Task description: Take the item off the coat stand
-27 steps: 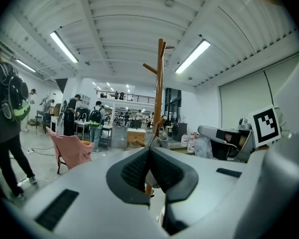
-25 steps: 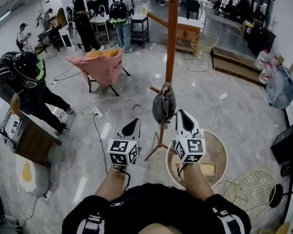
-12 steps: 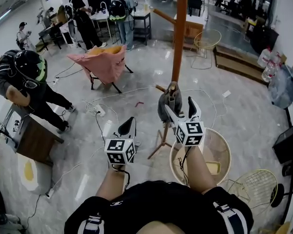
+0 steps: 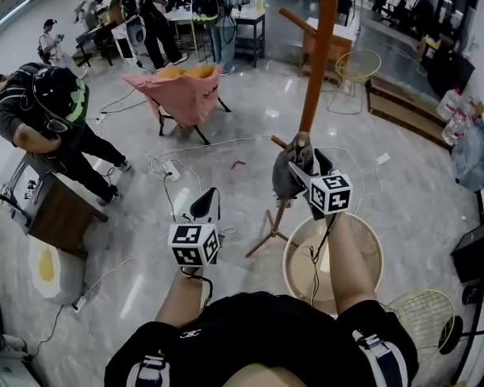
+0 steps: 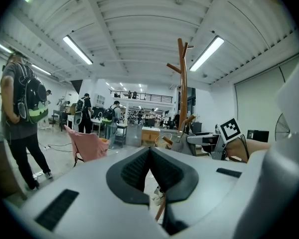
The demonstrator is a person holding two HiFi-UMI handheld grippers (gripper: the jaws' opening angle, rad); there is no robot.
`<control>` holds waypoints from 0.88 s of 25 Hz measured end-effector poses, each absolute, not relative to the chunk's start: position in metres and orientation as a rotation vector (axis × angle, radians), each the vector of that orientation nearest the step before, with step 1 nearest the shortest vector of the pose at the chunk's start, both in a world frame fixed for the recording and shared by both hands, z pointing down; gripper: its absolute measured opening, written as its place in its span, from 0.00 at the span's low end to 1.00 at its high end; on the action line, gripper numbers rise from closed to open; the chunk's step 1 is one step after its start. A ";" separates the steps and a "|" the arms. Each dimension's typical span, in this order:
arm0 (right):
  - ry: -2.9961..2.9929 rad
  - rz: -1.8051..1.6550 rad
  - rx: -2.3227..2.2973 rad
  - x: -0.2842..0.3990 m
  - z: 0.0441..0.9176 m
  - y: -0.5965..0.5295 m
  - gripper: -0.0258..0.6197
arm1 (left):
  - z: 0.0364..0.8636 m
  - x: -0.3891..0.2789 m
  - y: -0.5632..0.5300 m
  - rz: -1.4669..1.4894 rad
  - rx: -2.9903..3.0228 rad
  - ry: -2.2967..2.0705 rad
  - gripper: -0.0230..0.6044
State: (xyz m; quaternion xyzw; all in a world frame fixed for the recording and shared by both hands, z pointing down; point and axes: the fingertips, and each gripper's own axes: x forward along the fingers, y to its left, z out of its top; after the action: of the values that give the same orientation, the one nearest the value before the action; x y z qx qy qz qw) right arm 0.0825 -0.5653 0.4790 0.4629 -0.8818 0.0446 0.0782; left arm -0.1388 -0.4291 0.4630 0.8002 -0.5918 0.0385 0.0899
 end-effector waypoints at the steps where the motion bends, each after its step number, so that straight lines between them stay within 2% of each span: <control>1: -2.644 0.127 1.346 0.080 0.481 -0.568 0.62 | 0.464 -0.141 -0.429 0.118 2.377 -1.763 0.06; 3: -2.629 0.102 1.283 0.077 0.485 -0.573 0.57 | 0.466 -0.144 -0.429 0.125 2.366 -1.771 0.06; 5: -2.594 0.066 1.237 0.078 0.488 -0.576 0.48 | 0.468 -0.148 -0.430 0.131 2.351 -1.781 0.06; 7: -2.563 0.049 1.196 0.082 0.488 -0.575 0.29 | 0.469 -0.149 -0.430 0.134 2.338 -1.788 0.06; 8: -2.556 0.055 1.179 0.083 0.487 -0.574 0.24 | 0.470 -0.150 -0.430 0.135 2.332 -1.791 0.06; 13: -2.546 0.051 1.271 0.091 0.481 -0.573 0.18 | 0.477 -0.150 -0.431 0.130 2.327 -1.786 0.06; 22: -2.662 -0.145 1.341 0.083 0.417 -0.535 0.17 | 0.477 -0.143 -0.438 0.114 2.354 -1.757 0.06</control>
State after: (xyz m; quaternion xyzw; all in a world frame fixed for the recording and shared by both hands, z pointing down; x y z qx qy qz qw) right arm 0.0831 -0.5351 0.4170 0.4481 -0.8892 -0.0484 0.0787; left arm -0.1435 -0.4377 0.4768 0.7967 -0.5947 0.0387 0.1006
